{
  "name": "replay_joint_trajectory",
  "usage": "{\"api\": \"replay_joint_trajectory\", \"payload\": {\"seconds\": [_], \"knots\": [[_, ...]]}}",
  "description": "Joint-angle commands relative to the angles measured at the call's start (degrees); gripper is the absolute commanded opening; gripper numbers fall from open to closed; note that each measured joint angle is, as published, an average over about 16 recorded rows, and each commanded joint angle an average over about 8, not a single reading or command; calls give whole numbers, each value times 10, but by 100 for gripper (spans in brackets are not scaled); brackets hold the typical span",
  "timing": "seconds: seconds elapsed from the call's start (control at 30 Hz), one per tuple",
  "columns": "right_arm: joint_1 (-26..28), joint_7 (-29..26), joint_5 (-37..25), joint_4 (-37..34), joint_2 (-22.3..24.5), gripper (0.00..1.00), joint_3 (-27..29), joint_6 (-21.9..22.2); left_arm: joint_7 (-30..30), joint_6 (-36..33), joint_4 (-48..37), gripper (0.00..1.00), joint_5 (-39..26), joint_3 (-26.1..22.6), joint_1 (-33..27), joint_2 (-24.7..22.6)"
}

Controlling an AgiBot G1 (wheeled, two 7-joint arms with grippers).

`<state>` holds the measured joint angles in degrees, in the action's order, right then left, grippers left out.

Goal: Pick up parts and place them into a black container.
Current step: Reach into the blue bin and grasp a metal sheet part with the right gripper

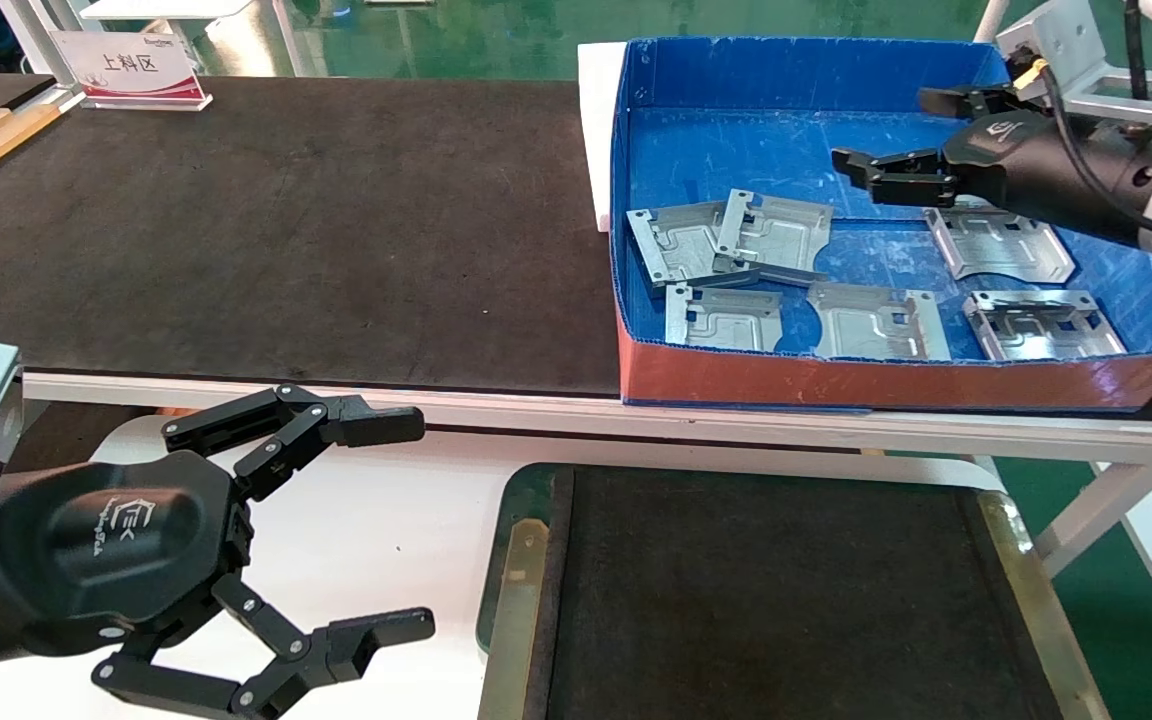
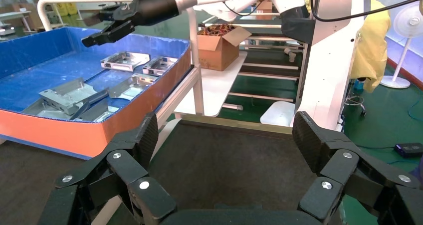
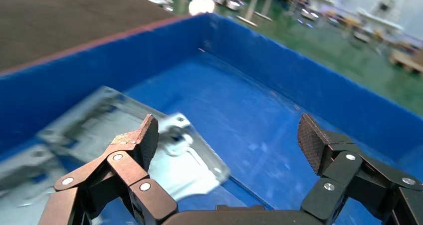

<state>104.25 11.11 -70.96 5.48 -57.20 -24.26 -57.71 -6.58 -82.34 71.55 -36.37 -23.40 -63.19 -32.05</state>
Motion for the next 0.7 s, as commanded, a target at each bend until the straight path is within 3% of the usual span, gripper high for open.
{"api": "replay_joint_trajectory", "payload": {"seconds": [0.03,0.33,0.7], "knots": [[5,7,-2,-20,-8,100,0,25,0,0,0,100,0,0,0,0],[17,-56,6,-82,-46,100,6,165,0,0,0,100,0,0,0,0],[20,-133,-19,-107,-61,100,-12,237,0,0,0,100,0,0,0,0]]}}
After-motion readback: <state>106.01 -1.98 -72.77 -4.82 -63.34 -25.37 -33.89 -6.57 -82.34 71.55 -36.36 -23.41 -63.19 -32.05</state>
